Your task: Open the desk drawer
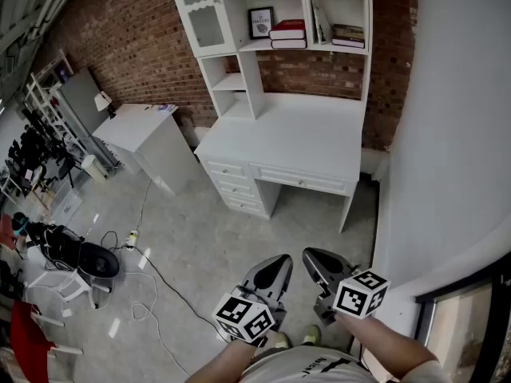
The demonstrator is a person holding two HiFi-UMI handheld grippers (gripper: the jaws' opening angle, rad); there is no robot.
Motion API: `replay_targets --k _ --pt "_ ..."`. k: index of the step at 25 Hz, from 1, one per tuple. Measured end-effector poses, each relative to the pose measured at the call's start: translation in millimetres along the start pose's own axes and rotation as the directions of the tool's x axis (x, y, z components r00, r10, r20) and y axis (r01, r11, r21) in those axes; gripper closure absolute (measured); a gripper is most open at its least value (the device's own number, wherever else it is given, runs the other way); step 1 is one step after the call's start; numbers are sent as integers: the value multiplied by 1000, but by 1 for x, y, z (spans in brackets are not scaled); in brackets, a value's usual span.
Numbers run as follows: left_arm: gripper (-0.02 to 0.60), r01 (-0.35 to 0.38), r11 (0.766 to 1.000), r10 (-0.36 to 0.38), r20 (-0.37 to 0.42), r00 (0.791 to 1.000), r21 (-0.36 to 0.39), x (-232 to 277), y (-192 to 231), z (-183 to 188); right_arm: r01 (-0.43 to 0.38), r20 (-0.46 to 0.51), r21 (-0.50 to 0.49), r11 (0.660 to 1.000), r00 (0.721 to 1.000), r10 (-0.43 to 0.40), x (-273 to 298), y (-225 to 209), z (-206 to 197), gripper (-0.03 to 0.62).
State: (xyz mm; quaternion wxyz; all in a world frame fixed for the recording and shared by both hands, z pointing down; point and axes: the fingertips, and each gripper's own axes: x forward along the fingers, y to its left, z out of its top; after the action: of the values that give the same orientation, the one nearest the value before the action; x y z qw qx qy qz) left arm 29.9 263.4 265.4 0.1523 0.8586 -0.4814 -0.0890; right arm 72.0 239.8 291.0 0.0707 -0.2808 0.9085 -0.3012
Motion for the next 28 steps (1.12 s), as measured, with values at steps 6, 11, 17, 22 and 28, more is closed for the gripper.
replay_targets --k 6,11,17,22,28 --pt "569 -8 1000 8 -1 1000 2 11 0 -4 -4 -6 6 1000 1000 4 -1 -11 2 577" --pt "569 -26 1000 26 -2 1000 5 15 3 -4 -32 14 61 998 999 31 -5 -19 10 577" --pt "569 -77 997 76 15 997 27 24 24 4 -23 72 170 985 997 11 -6 -56 28 576" --pt "569 -106 994 106 -1 994 5 33 51 -5 3 51 221 975 999 -15 15 -83 20 575" --pt "569 -93 996 93 -25 995 -8 62 91 -9 36 21 268 963 999 -43 58 -114 15 574"
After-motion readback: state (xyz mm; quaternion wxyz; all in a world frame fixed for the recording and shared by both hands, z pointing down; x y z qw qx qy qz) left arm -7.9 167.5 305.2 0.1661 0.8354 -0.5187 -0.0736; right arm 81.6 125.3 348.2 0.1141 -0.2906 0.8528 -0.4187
